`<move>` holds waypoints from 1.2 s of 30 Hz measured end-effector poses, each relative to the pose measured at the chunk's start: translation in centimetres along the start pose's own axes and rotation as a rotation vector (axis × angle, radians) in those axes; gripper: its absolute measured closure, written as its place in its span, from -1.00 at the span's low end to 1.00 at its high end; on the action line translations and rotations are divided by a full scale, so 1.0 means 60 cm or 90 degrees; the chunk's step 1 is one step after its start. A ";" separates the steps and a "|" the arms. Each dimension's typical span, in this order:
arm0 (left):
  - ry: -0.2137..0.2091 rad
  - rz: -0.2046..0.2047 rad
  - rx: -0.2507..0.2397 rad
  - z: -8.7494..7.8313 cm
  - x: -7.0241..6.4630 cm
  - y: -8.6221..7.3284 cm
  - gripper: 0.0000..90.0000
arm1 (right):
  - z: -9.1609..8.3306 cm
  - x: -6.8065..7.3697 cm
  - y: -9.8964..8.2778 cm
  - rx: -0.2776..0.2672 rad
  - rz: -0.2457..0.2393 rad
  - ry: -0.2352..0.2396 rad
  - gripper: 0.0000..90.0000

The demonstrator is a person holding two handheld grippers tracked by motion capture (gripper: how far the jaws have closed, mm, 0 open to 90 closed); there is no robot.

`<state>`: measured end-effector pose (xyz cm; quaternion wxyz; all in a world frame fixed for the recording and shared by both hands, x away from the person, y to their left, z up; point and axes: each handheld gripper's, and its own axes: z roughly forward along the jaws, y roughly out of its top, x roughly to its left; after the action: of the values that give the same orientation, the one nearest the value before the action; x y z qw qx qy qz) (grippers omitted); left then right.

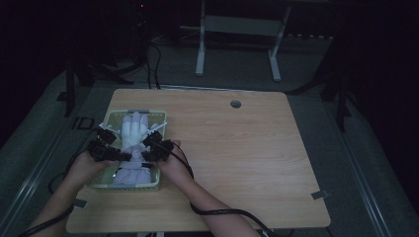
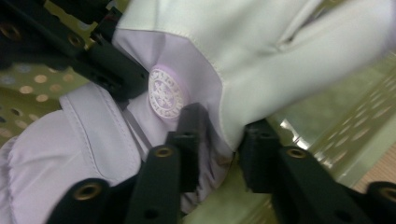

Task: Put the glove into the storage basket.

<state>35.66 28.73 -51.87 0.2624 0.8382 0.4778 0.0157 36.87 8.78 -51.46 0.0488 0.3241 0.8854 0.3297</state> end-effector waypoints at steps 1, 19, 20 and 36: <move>0.011 0.003 0.004 0.003 -0.002 0.002 0.39 | 0.001 0.000 0.000 0.001 -0.001 -0.004 0.44; 0.013 0.003 -0.081 -0.035 -0.018 0.002 -0.46 | -0.044 -0.022 0.007 -0.055 -0.004 0.044 -0.07; 0.007 0.005 -0.099 -0.043 -0.020 0.001 -0.53 | -0.047 -0.022 0.007 -0.059 -0.005 0.048 -0.10; 0.030 0.062 -0.219 -0.084 -0.099 -0.014 -0.68 | -0.098 -0.035 0.003 -0.116 -0.040 0.108 -0.59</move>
<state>30.37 26.43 -46.62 0.3896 0.8024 0.4330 0.1300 36.83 4.35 -47.04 0.0136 0.2614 0.8625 0.4330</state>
